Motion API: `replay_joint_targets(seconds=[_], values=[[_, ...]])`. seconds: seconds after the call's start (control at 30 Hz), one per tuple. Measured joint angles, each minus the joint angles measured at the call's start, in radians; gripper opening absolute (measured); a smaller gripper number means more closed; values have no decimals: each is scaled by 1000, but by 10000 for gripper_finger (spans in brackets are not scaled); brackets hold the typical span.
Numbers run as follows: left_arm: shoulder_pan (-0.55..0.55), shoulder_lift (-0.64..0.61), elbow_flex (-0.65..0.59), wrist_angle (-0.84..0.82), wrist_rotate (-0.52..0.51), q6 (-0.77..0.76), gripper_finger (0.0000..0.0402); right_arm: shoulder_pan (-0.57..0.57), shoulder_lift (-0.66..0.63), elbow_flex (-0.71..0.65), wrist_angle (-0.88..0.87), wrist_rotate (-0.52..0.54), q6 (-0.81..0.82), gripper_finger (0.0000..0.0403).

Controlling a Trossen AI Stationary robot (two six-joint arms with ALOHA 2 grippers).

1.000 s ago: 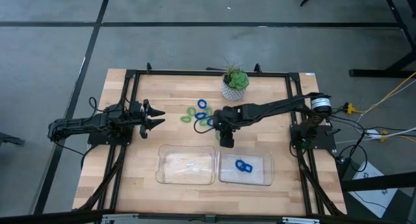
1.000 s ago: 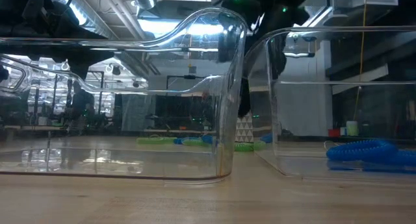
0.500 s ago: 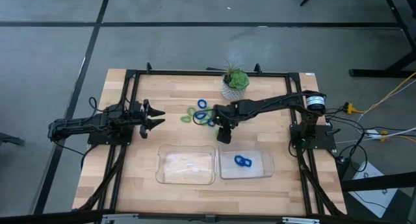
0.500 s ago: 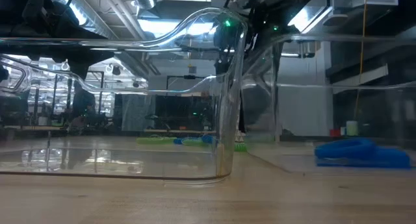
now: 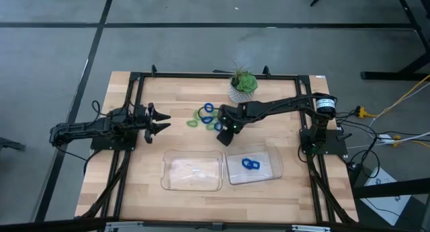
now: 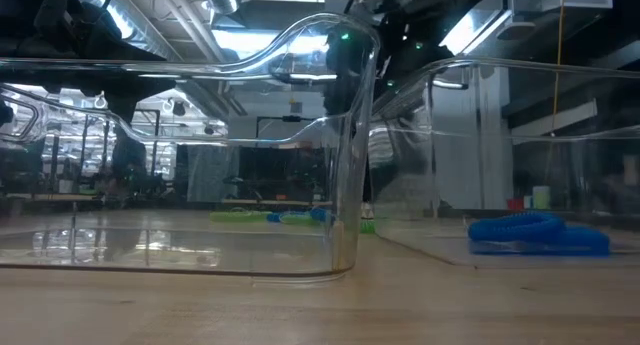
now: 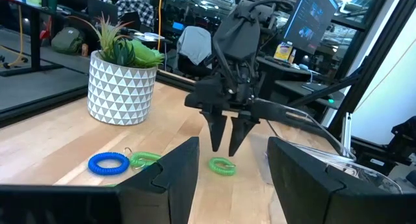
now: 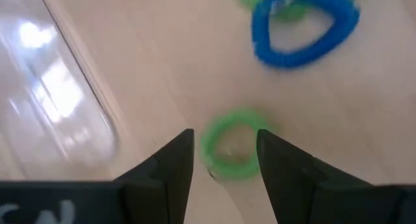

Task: Sort spring keychains
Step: Put the green spring keychain into the left transparent bin

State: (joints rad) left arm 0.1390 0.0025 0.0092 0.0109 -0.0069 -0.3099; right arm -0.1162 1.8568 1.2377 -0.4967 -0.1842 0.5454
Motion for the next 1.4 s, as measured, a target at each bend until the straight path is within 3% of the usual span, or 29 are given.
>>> replay_joint_targets(seconds=[0.3,0.6,1.4], values=[[0,0,0,0,0,0,178,0,0,0,10,138,205,166],[0,0,0,0,0,0,178,11,-1,0,-93,140,295,166],[0,0,0,0,0,0,178,40,69,1,-109,128,427,166]])
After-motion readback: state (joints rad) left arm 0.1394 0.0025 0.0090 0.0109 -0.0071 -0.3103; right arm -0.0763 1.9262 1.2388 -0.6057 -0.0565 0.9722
